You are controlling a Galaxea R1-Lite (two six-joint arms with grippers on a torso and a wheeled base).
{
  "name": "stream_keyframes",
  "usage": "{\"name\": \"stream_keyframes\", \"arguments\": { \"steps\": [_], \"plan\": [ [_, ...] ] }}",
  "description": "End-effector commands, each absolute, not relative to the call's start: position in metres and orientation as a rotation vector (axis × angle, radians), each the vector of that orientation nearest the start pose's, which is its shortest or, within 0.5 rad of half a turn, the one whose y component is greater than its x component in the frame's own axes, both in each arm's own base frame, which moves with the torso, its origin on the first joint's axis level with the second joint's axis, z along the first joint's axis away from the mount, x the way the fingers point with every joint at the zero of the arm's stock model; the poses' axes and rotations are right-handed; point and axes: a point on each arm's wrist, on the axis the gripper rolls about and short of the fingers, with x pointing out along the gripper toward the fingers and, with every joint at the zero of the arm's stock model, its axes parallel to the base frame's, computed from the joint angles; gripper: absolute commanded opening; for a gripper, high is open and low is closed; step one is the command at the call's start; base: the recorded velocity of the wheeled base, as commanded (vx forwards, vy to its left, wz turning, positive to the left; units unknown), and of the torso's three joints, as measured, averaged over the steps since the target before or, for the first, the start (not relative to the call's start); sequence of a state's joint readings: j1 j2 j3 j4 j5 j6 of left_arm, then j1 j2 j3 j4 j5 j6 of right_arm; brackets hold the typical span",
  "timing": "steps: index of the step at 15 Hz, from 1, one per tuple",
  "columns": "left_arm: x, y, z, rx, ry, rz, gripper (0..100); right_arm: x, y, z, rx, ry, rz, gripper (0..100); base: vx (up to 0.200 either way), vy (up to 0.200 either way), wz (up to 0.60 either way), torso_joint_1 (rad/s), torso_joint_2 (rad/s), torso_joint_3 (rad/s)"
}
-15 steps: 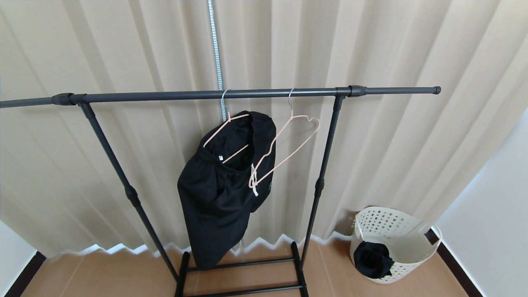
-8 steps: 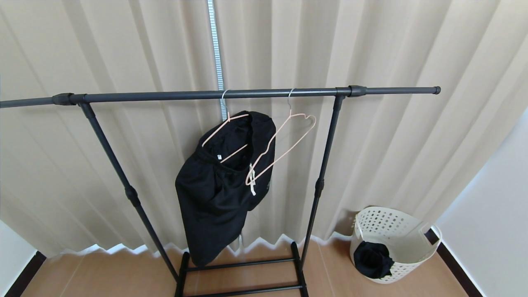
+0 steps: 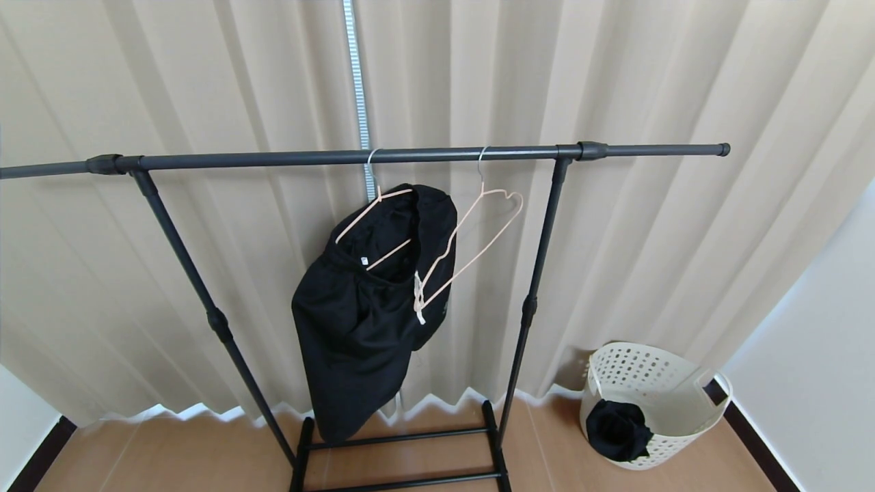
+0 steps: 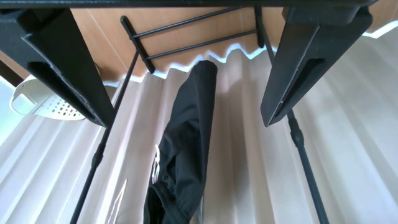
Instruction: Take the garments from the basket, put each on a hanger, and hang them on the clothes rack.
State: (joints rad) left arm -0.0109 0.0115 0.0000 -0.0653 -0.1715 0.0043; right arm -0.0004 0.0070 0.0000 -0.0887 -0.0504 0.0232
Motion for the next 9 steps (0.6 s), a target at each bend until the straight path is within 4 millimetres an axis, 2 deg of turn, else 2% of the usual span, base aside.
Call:
{"name": "stream_keyframes", "arguments": {
  "steps": [1, 5, 9],
  "plan": [
    [-0.022, -0.0036, 0.0826, 0.007, -0.049, -0.182, 100, -0.0223, -0.0011, 0.0848, 0.025, -0.079, -0.05, 100, 0.0, 0.0, 0.0, 0.0, 0.0, 0.0],
    [-0.022, -0.0036, 0.0826, 0.007, -0.049, -0.182, 100, -0.0223, -0.0011, 0.0848, 0.025, -0.079, -0.05, 100, 0.0, 0.0, 0.0, 0.0, 0.0, 0.0],
    [-0.022, -0.0036, 0.0826, 0.004, -0.049, -0.183, 100, -0.0223, -0.0011, 0.0848, 0.025, -0.079, -0.05, 100, 0.0, 0.0, 0.0, -0.123, 0.3, 0.16]
  ]
}}
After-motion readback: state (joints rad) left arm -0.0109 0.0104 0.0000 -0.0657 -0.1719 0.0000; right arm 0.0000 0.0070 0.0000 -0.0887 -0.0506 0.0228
